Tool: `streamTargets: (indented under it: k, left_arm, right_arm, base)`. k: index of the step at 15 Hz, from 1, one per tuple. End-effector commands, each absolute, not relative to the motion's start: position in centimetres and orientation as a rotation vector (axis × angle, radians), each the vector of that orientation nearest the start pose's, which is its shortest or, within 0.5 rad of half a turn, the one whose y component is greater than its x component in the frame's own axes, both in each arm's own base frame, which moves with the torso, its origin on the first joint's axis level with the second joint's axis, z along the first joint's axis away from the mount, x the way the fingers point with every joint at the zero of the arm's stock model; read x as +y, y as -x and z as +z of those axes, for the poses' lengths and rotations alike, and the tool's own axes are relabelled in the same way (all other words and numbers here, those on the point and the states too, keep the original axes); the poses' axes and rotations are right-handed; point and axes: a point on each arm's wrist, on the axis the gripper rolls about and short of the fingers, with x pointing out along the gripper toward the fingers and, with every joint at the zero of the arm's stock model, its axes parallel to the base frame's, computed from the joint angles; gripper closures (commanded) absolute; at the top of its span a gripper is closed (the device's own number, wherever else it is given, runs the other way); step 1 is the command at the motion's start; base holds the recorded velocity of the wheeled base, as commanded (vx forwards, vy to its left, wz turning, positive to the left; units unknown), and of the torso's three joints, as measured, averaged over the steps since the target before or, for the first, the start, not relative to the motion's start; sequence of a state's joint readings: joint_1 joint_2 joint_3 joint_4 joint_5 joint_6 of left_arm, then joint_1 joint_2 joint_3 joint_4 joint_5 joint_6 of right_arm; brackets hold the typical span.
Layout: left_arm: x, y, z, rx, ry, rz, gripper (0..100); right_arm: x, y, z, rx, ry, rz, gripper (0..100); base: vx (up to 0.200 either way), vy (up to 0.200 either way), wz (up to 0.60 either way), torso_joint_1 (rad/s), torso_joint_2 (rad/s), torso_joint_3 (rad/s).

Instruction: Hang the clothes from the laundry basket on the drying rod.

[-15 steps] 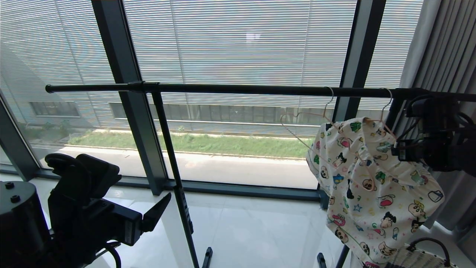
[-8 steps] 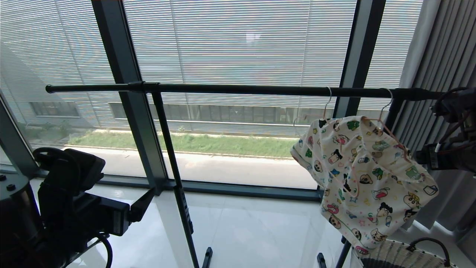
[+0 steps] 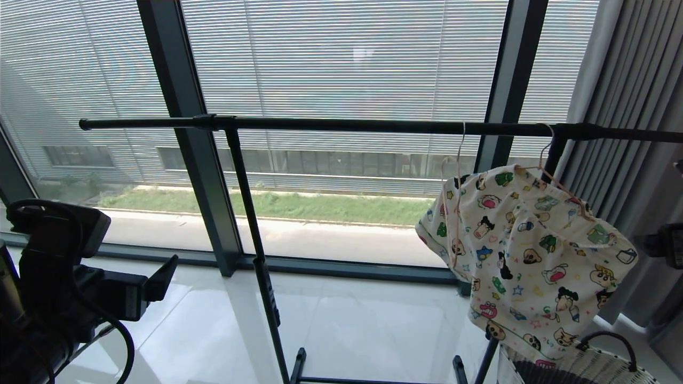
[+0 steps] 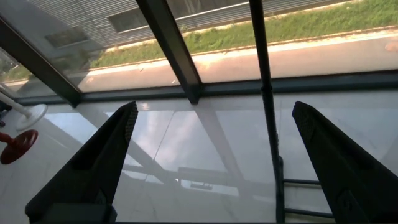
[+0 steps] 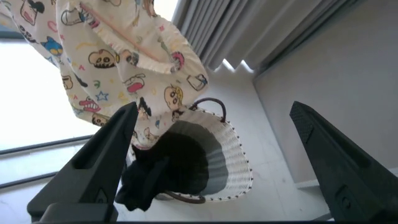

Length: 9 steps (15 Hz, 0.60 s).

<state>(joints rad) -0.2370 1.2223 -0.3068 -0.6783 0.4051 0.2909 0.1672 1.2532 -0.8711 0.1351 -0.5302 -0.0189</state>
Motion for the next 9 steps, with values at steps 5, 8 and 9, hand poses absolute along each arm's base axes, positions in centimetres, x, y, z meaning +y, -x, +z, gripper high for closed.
streamTargets:
  k: [5, 8, 9]
  left_arm:
    - [-2.22, -15.81, 16.69, 0.247, -0.352, 0.175, 0]
    - [-2.1, -15.73, 16.55, 0.253, -0.353, 0.181, 0]
    - [-2.1, -15.73, 16.55, 0.253, -0.353, 0.182, 0]
  right_arm:
    - [1.76, -17.3, 24.04, 0.483, 0.205, -0.35, 0]
    - [1.73, -17.11, 23.79, 0.487, 0.207, -0.351, 0]
    - [1.7, -16.92, 23.88, 0.481, 0.205, -0.351, 0]
  base:
    - [-0.2, 0.0, 0.0, -0.004, 0.0, 0.004]
    - [-0.2, 0.0, 0.0, 0.002, 0.0, 0.012]
    - [-0.2, 0.0, 0.0, 0.007, 0.0, 0.002]
